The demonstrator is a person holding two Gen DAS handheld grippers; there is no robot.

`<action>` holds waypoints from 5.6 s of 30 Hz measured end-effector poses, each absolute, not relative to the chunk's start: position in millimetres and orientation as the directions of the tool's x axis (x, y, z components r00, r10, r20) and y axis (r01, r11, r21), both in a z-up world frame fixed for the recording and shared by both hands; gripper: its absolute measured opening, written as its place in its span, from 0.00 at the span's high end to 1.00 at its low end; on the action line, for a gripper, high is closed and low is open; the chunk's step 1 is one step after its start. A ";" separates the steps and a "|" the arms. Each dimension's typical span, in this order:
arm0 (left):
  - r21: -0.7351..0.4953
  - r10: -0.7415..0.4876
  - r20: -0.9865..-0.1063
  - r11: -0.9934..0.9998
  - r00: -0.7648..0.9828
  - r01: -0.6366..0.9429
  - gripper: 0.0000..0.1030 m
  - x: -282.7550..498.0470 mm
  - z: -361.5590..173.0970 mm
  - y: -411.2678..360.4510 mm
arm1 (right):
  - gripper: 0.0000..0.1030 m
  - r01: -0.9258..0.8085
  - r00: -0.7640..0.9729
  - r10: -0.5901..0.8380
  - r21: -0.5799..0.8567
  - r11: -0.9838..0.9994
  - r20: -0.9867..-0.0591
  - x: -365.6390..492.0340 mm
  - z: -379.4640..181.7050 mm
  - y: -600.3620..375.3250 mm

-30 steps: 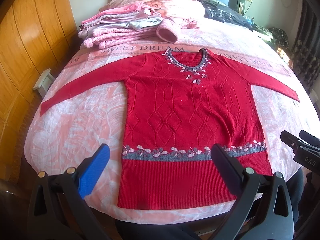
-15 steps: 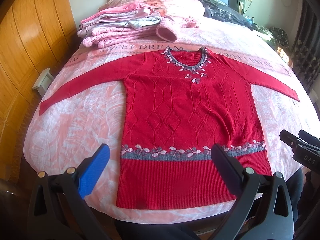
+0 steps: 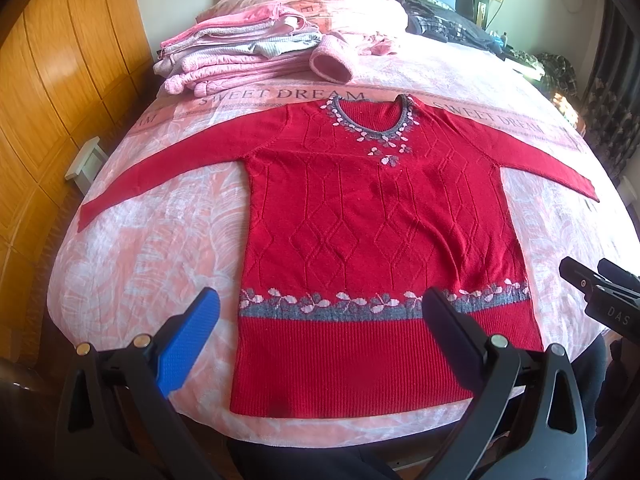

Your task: Fold small clothes

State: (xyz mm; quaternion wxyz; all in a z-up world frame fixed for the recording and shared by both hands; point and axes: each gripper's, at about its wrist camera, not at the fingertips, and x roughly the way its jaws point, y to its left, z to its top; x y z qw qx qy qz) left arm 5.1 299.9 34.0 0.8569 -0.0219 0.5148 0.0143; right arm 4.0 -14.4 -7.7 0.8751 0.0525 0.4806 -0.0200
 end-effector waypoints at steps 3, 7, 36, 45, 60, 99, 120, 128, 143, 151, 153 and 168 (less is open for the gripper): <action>-0.023 0.002 -0.883 0.999 0.469 -0.048 0.03 5.1 33.8 299.5 | 0.04 0.089 0.539 0.015 0.075 0.993 -0.842 4.6 -8.4 -16.5; -0.022 0.003 -0.882 0.999 0.470 -0.047 0.03 5.2 33.9 299.0 | 0.04 0.090 0.542 0.016 0.077 0.993 -0.841 5.1 -8.0 -18.2; -0.028 -0.004 -0.877 0.999 0.481 -0.041 0.03 6.7 36.3 287.6 | 0.04 0.090 0.541 0.022 0.083 0.992 -0.841 9.4 -9.9 -23.8; -0.017 0.004 -0.879 0.999 0.478 -0.040 0.03 46.2 11.9 271.0 | 0.04 0.091 0.536 0.066 0.135 0.987 -0.842 51.3 -29.9 -78.7; -0.055 0.003 -0.888 0.992 0.459 -0.112 0.03 187.4 -26.9 203.8 | 0.04 0.410 0.384 -0.137 0.036 0.911 -0.913 240.1 -87.1 -412.5; -0.023 0.032 -0.921 0.990 0.387 -0.137 0.03 244.4 -79.0 216.3 | 0.92 0.173 0.421 0.067 0.153 0.973 -0.904 298.2 -84.9 -360.9; -0.057 -0.021 -0.928 0.995 0.371 -0.085 0.03 248.2 -92.5 214.1 | 0.78 -0.170 0.372 0.419 0.383 0.908 -0.828 327.1 -109.6 -87.9; -0.165 -0.177 -0.920 0.984 0.349 0.065 0.03 266.0 -88.7 142.7 | 0.62 -0.079 0.548 0.344 0.362 0.929 -0.762 274.6 -62.4 -131.7; -0.197 -0.221 -0.946 0.973 0.237 0.121 0.06 326.5 -133.0 15.9 | 0.62 0.063 0.615 0.232 0.340 0.938 -0.754 274.0 -62.3 -197.8; -0.248 -0.257 -0.923 0.966 0.285 0.069 0.98 331.6 -116.7 21.4 | 0.61 0.085 0.659 0.191 0.324 0.942 -0.728 270.2 -51.2 -202.1; -0.260 -0.270 -0.915 0.963 0.301 0.075 0.98 330.9 -112.0 23.6 | 0.61 0.083 0.661 0.183 0.313 0.946 -0.727 269.6 -49.8 -199.5; -0.228 -0.136 -0.819 0.969 0.557 -0.099 0.98 312.7 -17.1 160.2 | 0.60 0.032 0.641 0.186 0.268 0.963 -0.745 274.5 -60.0 -173.3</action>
